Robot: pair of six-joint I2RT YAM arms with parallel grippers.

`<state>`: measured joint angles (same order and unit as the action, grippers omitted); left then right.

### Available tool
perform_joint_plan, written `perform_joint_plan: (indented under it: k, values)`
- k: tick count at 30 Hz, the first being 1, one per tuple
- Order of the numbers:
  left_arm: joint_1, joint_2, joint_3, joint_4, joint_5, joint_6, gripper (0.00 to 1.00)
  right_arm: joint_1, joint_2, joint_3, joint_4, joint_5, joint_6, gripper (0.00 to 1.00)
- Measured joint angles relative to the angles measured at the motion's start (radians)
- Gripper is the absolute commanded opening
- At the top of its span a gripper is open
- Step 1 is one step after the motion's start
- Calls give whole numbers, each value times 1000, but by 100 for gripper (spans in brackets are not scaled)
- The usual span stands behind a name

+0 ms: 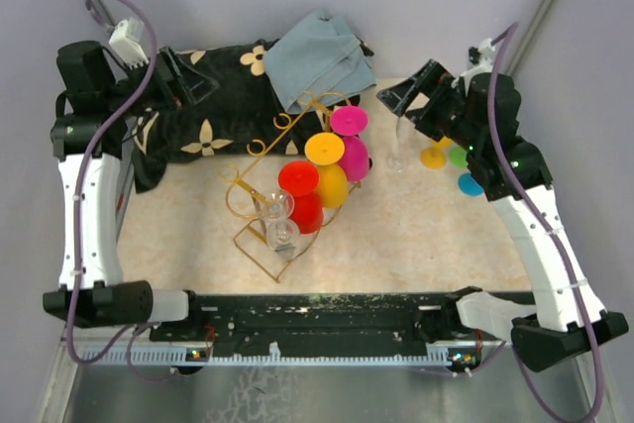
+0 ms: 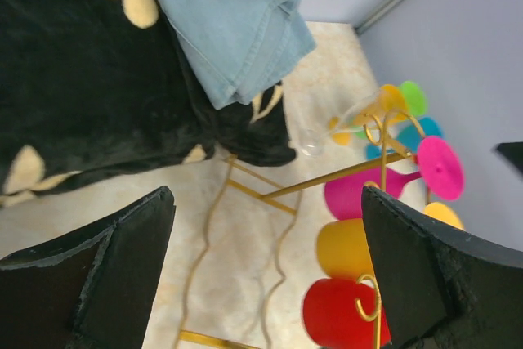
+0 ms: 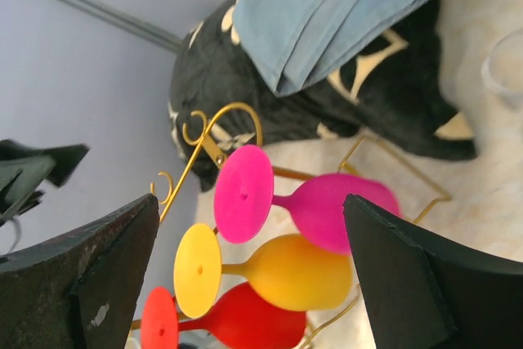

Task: Take the wine glass off the wine glass rack
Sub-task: Pick up the wine glass from the wine rack.

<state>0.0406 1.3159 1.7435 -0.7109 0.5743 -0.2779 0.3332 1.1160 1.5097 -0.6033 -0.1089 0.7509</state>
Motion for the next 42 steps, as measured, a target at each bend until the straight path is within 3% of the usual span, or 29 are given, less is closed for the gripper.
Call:
perform_joint_plan:
  k: [6,13,26,36,42]
  values:
    - [51,105,0,54,216,-171,100,0,18,-142,129,-130,187,89]
    - [58,146,-44,151,383,-323,100,0,16,-198,213,-170,274,79]
    - [58,158,-46,198,443,-385,100,0,19,-241,284,-217,323,67]
    - [58,158,-46,203,460,-399,100,0,61,-282,327,-262,328,64]
    - [58,158,-46,203,467,-399,100,0,65,-307,334,-274,335,50]
